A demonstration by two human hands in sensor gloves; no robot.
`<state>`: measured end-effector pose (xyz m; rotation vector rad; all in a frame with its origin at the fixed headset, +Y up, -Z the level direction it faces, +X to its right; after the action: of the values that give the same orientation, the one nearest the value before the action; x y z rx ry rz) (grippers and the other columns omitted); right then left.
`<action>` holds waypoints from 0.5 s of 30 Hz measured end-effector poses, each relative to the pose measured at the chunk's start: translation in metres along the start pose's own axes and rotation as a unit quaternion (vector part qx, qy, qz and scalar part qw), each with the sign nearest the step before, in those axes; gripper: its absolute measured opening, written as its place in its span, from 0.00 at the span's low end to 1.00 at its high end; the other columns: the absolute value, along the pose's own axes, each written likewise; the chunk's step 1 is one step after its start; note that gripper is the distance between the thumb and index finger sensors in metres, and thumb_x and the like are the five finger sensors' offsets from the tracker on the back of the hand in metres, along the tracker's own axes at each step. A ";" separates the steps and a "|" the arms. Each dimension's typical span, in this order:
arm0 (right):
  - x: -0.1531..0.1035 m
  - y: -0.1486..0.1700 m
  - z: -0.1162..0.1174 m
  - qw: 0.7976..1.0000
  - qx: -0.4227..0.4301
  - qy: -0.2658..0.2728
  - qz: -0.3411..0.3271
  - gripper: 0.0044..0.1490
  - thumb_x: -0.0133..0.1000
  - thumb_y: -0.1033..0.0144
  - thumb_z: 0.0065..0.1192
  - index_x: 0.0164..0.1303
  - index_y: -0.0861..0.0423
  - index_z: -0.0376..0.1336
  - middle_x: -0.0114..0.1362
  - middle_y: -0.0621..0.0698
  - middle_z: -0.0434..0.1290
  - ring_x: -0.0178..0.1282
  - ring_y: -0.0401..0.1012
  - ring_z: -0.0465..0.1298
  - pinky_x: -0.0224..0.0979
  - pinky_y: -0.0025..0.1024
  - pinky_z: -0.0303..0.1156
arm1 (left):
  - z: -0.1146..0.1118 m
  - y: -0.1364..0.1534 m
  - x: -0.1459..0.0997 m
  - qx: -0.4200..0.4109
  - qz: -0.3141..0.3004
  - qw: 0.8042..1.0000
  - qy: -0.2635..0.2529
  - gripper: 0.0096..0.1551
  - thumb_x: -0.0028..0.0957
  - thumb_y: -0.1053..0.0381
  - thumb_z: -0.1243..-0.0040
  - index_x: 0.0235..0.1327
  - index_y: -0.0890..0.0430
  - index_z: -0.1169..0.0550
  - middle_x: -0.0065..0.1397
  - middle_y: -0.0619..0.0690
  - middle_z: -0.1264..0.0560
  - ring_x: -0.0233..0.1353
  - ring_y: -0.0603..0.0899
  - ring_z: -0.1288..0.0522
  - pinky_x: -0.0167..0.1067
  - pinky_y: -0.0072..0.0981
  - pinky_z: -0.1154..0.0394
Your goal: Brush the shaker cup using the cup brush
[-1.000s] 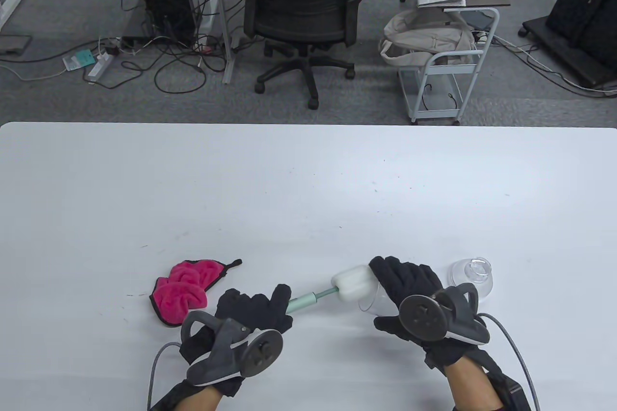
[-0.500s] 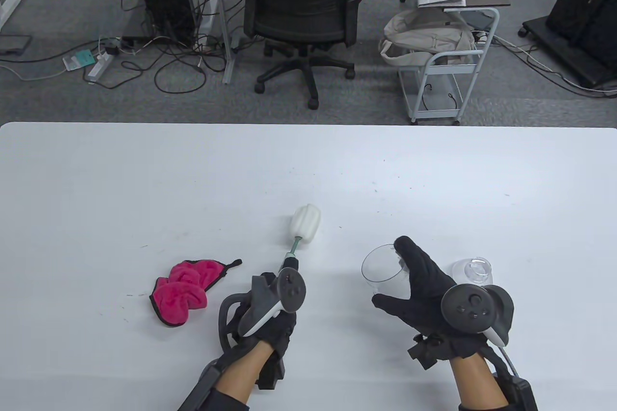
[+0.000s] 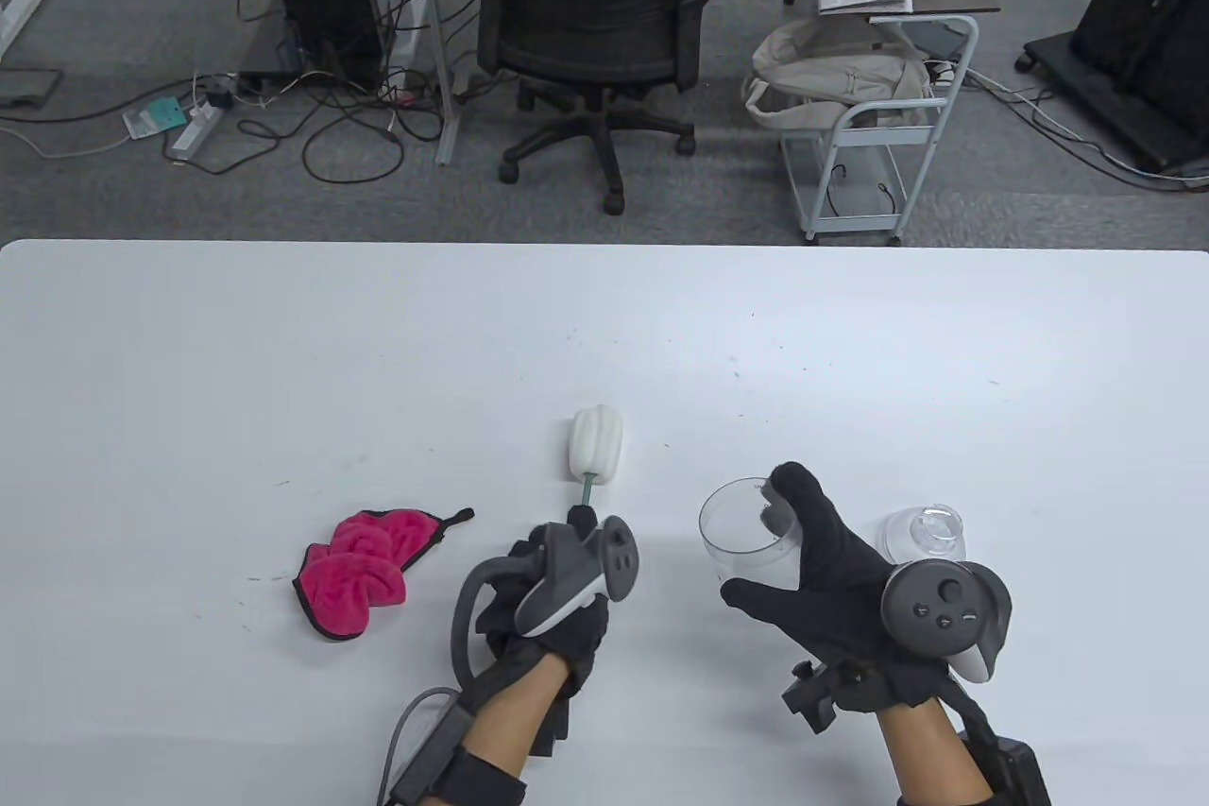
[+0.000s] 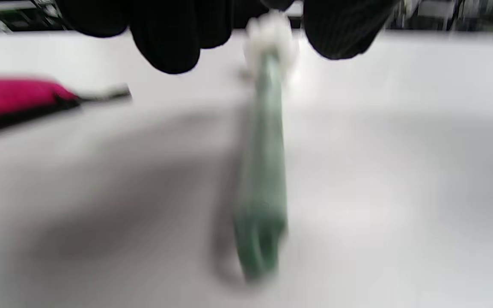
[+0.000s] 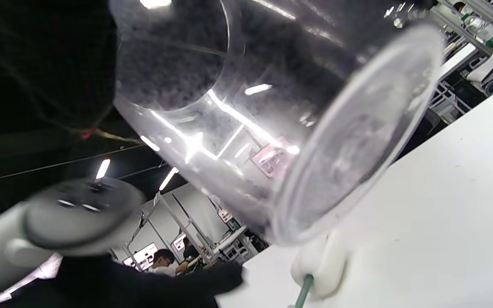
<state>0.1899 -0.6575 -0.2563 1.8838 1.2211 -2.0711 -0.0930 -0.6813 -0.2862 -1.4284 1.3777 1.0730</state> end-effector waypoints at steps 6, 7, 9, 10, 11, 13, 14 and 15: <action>-0.002 -0.003 -0.004 0.999 0.030 0.024 -0.014 0.63 0.49 0.36 0.72 0.82 0.43 0.37 0.82 0.63 0.56 0.71 0.62 0.73 0.73 0.61 0.70 | 0.049 0.101 -0.010 -0.008 0.139 0.990 -0.001 0.48 0.57 0.40 0.34 0.86 0.53 0.42 0.88 0.64 0.41 0.79 0.79 0.39 0.71 0.77 0.41; -0.002 -0.004 -0.004 0.999 0.027 0.021 -0.016 0.63 0.49 0.36 0.72 0.82 0.43 0.38 0.82 0.63 0.56 0.71 0.62 0.73 0.73 0.61 0.70 | 0.041 0.112 -0.006 0.001 0.158 0.987 0.031 0.51 0.57 0.39 0.33 0.86 0.53 0.44 0.89 0.64 0.43 0.80 0.80 0.40 0.71 0.78 0.42; -0.002 -0.006 -0.001 1.000 0.019 0.015 -0.019 0.63 0.49 0.35 0.72 0.82 0.45 0.38 0.82 0.63 0.56 0.71 0.61 0.73 0.73 0.60 0.70 | 0.010 0.137 0.008 0.035 0.203 0.973 0.100 0.55 0.56 0.38 0.33 0.87 0.53 0.49 0.90 0.65 0.45 0.81 0.82 0.43 0.71 0.78 0.42; -0.002 -0.006 0.001 1.000 0.016 0.011 -0.019 0.62 0.49 0.36 0.72 0.82 0.45 0.39 0.82 0.64 0.56 0.71 0.62 0.74 0.72 0.61 0.70 | -0.007 0.147 0.016 0.047 0.219 0.964 0.140 0.57 0.56 0.38 0.33 0.87 0.52 0.52 0.90 0.65 0.46 0.81 0.82 0.44 0.71 0.78 0.42; -0.002 -0.006 0.002 1.000 0.014 0.006 -0.019 0.62 0.49 0.35 0.71 0.82 0.45 0.39 0.82 0.64 0.56 0.71 0.61 0.74 0.72 0.60 0.70 | -0.017 0.152 0.020 0.051 0.226 0.959 0.161 0.58 0.56 0.37 0.33 0.86 0.50 0.54 0.90 0.65 0.47 0.82 0.82 0.44 0.71 0.78 0.42; -0.002 -0.005 0.005 1.000 0.006 -0.003 -0.016 0.62 0.49 0.36 0.72 0.81 0.45 0.40 0.81 0.64 0.57 0.71 0.62 0.74 0.72 0.61 0.70 | -0.036 0.162 0.029 0.053 0.234 0.955 0.174 0.54 0.58 0.42 0.34 0.86 0.49 0.52 0.87 0.63 0.41 0.80 0.78 0.37 0.71 0.74 0.37; -0.002 -0.003 0.006 1.000 0.000 -0.006 -0.015 0.62 0.49 0.35 0.71 0.81 0.45 0.40 0.81 0.64 0.57 0.71 0.62 0.74 0.72 0.61 0.71 | -0.041 0.166 0.034 0.055 0.236 0.960 0.142 0.49 0.57 0.45 0.33 0.85 0.50 0.47 0.82 0.60 0.32 0.76 0.73 0.29 0.69 0.71 0.33; -0.001 -0.002 0.006 1.000 -0.002 -0.010 -0.012 0.62 0.49 0.35 0.71 0.81 0.46 0.40 0.81 0.64 0.57 0.71 0.62 0.74 0.72 0.60 0.71 | -0.043 0.169 0.036 0.054 0.226 0.968 0.095 0.43 0.56 0.48 0.32 0.81 0.52 0.40 0.75 0.59 0.26 0.71 0.68 0.24 0.68 0.69 0.31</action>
<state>0.1841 -0.6605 -0.2547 1.8522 1.2491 -2.0920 -0.2604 -0.7366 -0.3124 -1.1884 1.9349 1.1391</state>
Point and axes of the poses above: the tracker on the back of each hand, its own y axis roughly to the little-finger side, its own x axis roughly from the wrist to the fingertips, z = x × y, the point moved 1 cm from there along x, roughly from the wrist to the fingertips
